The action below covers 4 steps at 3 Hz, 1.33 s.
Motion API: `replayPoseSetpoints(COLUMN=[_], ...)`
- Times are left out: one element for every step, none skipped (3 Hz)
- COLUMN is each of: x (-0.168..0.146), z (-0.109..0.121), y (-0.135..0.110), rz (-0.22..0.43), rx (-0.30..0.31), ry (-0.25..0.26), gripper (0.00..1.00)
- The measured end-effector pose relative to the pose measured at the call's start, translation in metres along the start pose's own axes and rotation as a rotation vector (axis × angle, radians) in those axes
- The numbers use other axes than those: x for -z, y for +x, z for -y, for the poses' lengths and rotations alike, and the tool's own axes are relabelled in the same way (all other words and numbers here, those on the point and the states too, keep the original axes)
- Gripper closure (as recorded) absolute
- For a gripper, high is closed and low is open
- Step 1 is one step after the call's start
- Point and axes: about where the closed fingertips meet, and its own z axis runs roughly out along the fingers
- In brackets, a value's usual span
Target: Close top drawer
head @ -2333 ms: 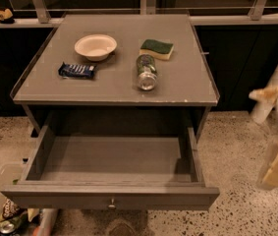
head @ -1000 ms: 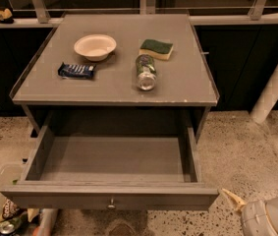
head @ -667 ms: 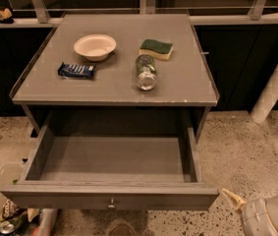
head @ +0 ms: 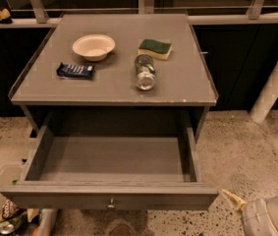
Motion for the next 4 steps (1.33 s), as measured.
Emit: replayPoseSetpoints(x=[0.0,0.0,0.013,0.029], z=[0.0,-0.003,-0.007,-0.023], y=[0.0,0.001,0.007,0.017], rz=[0.003,0.012,-0.001,0.009], rx=[-0.003,-0.008,-0.04,-0.076], ry=[0.001,0.002,0.058,0.107], gripper=[0.0,0.0,0.0,0.0])
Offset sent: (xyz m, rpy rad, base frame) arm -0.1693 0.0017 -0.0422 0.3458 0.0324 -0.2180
